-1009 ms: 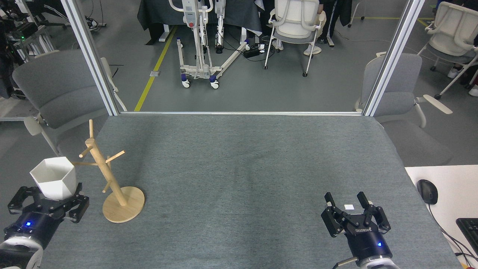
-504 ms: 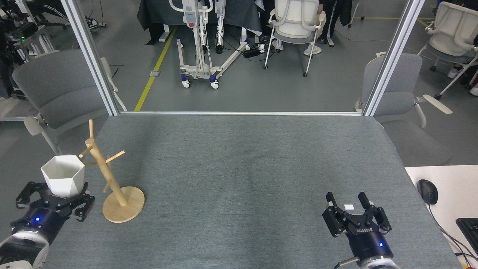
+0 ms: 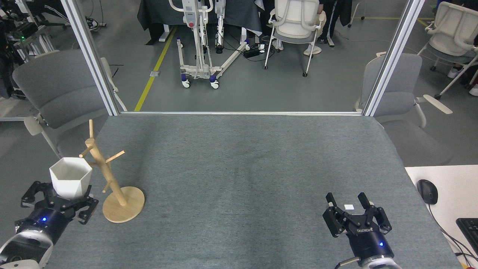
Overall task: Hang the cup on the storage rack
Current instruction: 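Raise the cup with the left gripper and hook it onto a rack peg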
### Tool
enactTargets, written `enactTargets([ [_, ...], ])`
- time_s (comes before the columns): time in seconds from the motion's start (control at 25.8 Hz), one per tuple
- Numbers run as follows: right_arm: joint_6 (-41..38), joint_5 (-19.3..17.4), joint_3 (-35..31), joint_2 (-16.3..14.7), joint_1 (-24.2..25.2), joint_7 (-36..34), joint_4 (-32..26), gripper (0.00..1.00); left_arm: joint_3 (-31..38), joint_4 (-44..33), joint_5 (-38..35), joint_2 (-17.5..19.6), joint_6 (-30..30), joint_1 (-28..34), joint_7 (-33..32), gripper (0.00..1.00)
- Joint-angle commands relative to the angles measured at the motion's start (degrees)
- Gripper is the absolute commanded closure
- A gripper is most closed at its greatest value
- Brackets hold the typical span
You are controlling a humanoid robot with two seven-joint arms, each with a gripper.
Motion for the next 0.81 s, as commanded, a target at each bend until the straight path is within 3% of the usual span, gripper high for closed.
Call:
enactTargets([
  [0.0, 0.01, 0.18, 0.00, -1.32, 0.30, 0.00, 0.04, 0.01, -0.89, -0.06, -0.88, -0.02, 0.22, -0.03, -0.07, 1.00],
  [0.35, 0.01, -0.17, -0.18, -1.15, -1.10, -0.09, 0.04, 0.01, -3.00, 0.30, -3.52, -0.72, 0.57, -0.38, -0.07, 0.97],
  [0.43, 0.19, -0.26, -0.18, -1.06, -2.60, 0.00, 0.04, 0.01, -3.00, 0.30, -3.52, -0.55, 0.66, -0.38, -0.07, 0.56],
  [0.47, 0.45, -0.35, -0.18, -1.06, -2.86, 0.00, 0.04, 0.01, -3.00, 0.21, -3.52, -0.64, 0.83, -0.38, -0.07, 0.52],
  [0.5, 0.89, -0.35, -0.18, -1.06, -2.86, 0.00, 0.04, 0.01, -3.00, 0.30, -3.52, -0.72, 1.27, -0.38, 0.02, 0.41],
  [0.54, 1.42, -0.35, -0.09, -1.24, -2.86, 0.00, 0.04, 0.01, -3.00, 0.47, -3.43, -0.81, 1.80, -0.38, 0.11, 0.20],
  [0.58, 1.42, -0.26, -0.09, -1.41, -2.77, 0.00, 0.04, 0.01, -3.00, 0.47, -3.43, -0.90, 2.59, -0.38, 0.20, 0.08],
  [0.78, 1.51, -0.35, -0.18, -1.76, -2.86, 0.00, 0.04, 0.01, -3.00, 0.65, -3.26, -1.07, 4.00, -0.38, 0.90, 0.03],
])
